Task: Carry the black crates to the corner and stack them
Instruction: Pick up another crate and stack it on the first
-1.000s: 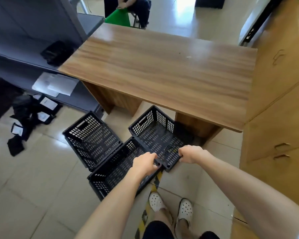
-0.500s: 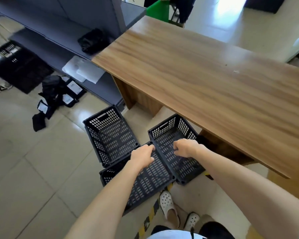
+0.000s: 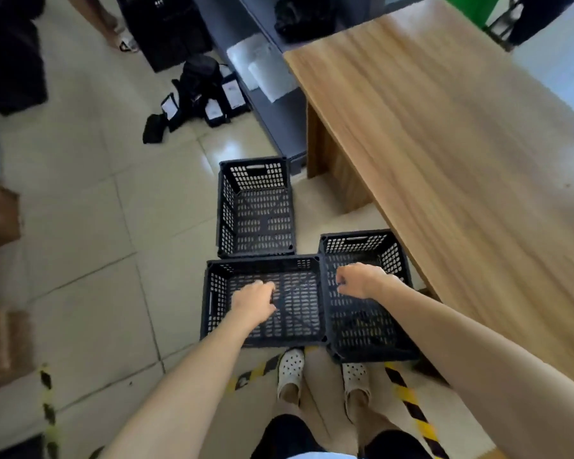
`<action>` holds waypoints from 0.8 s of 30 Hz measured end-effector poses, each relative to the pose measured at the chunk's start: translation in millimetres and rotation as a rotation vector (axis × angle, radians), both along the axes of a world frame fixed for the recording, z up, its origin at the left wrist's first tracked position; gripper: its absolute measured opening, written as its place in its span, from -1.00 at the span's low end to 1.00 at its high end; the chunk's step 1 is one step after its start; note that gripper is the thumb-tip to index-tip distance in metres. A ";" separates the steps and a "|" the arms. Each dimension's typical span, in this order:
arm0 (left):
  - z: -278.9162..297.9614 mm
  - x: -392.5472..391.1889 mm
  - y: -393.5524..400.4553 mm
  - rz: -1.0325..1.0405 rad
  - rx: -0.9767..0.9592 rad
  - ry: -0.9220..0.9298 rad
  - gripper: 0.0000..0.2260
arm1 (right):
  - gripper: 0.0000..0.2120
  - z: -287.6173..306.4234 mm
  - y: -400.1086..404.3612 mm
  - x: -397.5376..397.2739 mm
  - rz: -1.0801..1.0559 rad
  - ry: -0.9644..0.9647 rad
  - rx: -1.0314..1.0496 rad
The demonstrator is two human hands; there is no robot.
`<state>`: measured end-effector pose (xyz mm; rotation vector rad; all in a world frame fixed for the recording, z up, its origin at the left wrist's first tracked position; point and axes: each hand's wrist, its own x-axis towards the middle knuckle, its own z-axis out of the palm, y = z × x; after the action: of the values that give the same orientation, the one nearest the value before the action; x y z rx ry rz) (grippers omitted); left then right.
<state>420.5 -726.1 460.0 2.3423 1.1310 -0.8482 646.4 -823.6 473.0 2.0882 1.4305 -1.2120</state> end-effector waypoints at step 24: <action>-247.7 -72.2 -74.3 1.275 -0.352 -0.136 -0.54 | -0.66 -244.4 99.5 -12.3 0.403 -0.014 0.032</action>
<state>348.2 -800.4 212.3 0.9830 1.8194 -0.3212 634.1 -724.1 228.6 1.7062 1.7644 -1.0145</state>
